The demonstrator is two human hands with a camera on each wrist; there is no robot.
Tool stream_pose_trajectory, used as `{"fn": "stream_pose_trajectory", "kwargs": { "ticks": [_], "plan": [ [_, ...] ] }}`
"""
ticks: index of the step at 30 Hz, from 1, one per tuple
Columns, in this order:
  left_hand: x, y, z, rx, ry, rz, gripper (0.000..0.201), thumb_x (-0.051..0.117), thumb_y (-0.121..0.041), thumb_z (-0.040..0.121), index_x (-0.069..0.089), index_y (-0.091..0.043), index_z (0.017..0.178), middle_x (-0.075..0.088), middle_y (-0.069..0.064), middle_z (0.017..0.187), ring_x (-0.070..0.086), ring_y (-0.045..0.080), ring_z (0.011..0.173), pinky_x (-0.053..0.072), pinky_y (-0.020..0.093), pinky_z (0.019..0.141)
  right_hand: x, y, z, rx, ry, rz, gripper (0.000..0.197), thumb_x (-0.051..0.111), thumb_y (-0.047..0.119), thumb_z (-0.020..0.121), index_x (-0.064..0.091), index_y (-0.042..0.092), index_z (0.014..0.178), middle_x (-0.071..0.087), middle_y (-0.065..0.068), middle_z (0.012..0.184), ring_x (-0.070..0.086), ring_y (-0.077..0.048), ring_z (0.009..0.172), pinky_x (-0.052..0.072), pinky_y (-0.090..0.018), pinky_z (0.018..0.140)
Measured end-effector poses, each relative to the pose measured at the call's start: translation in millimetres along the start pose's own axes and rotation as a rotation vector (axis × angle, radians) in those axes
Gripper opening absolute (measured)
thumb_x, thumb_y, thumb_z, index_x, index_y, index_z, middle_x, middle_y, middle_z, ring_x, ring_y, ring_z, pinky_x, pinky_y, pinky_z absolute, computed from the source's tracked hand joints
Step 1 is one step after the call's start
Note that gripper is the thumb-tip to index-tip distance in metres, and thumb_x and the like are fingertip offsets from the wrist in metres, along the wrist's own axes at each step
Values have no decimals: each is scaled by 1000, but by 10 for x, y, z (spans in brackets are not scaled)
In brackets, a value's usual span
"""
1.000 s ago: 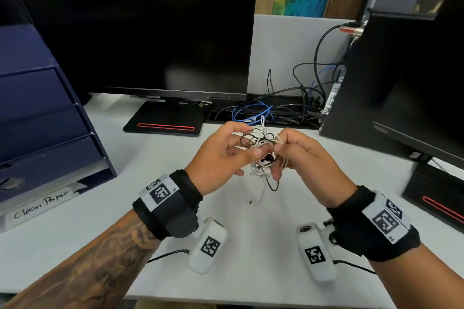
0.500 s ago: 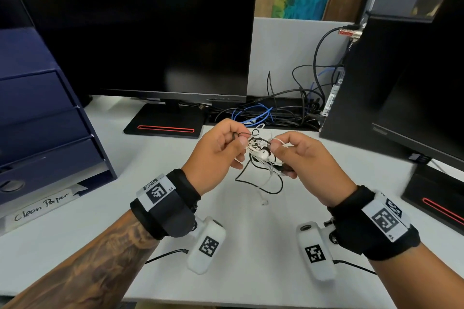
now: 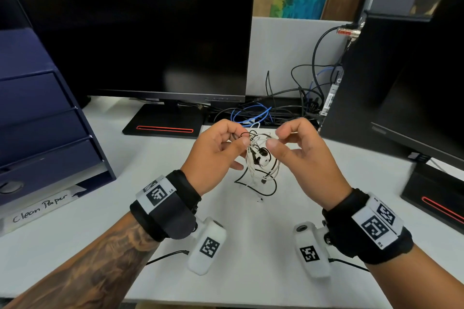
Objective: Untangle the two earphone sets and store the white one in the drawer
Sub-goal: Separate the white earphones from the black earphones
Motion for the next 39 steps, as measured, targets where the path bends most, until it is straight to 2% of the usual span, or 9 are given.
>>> {"fn": "stream_pose_trajectory", "kwargs": {
  "ticks": [3, 8, 15, 19, 25, 30, 34, 37, 39],
  "plan": [
    [-2, -10, -6, 3, -11, -10, 3, 60, -10, 97, 62, -12, 98, 68, 8, 87, 67, 20, 79, 61, 41, 66, 29, 69, -39, -91, 84, -105, 29, 79, 39, 82, 59, 20, 92, 55, 11, 87, 54, -11, 78, 49, -29, 70],
    [-20, -48, -16, -40, -31, -70, 8, 54, -11, 100, 62, -9, 102, 67, 15, 88, 65, 20, 79, 60, 44, 69, 115, -2, -79, -75, 204, -225, 32, 84, 29, 81, 63, 33, 104, 58, 13, 89, 56, -10, 79, 51, -32, 73],
    [-7, -58, -27, -111, 4, -120, 22, 44, -10, 102, 66, -9, 101, 64, 26, 96, 65, 24, 83, 58, 48, 73, 96, -19, -50, -97, 146, -80, 17, 79, 24, 87, 67, 29, 98, 67, -7, 88, 60, -25, 79, 52, -37, 71],
    [-10, -71, -36, -101, 0, -107, 19, 46, -3, 100, 64, -6, 103, 65, 29, 102, 65, 25, 82, 57, 55, 74, 74, -14, -38, -118, 98, -25, 23, 80, 20, 86, 61, 28, 96, 66, -2, 87, 60, -23, 79, 50, -32, 68],
    [-30, -75, -20, -52, -8, -59, 16, 56, 0, 95, 62, -7, 109, 65, 25, 99, 64, 20, 79, 57, 44, 69, 56, 3, -21, -112, 95, 20, 16, 79, 14, 86, 69, 21, 94, 65, 16, 81, 55, -9, 73, 47, -21, 70],
    [-16, -66, -19, 14, 28, 17, 15, 65, -4, 92, 65, -12, 105, 59, 28, 93, 62, 17, 74, 56, 31, 63, 64, 38, -25, -90, 106, 69, 24, 79, 19, 84, 68, 22, 105, 71, -4, 79, 65, -24, 72, 53, -32, 70],
    [21, -69, -37, 34, 104, -5, 13, 67, -2, 90, 65, -11, 100, 56, 28, 85, 58, 24, 69, 52, 28, 60, 90, 48, -37, -86, 133, 57, 35, 78, 23, 82, 68, 24, 115, 69, -2, 73, 65, -18, 67, 54, -31, 70],
    [31, -60, -41, 20, 104, -36, 12, 61, 2, 93, 64, -9, 96, 58, 16, 78, 60, 18, 68, 54, 30, 60, 100, 23, -35, -72, 136, 70, 29, 78, 18, 83, 70, 20, 111, 68, 1, 72, 64, -13, 66, 53, -26, 69],
    [22, -56, -33, 23, 105, -51, 12, 59, 3, 94, 63, -8, 94, 62, 18, 81, 62, 21, 71, 57, 35, 63, 96, 21, -30, -58, 133, 97, 26, 79, 16, 82, 71, 18, 106, 70, -5, 75, 65, -14, 68, 53, -26, 69]
  ]
}}
Point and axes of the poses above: each hand's wrist, its own z-axis towards the middle knuckle, its own x-axis out of the palm, y = z × x, the point moved 3 cm from there along z, towards the middle knuckle
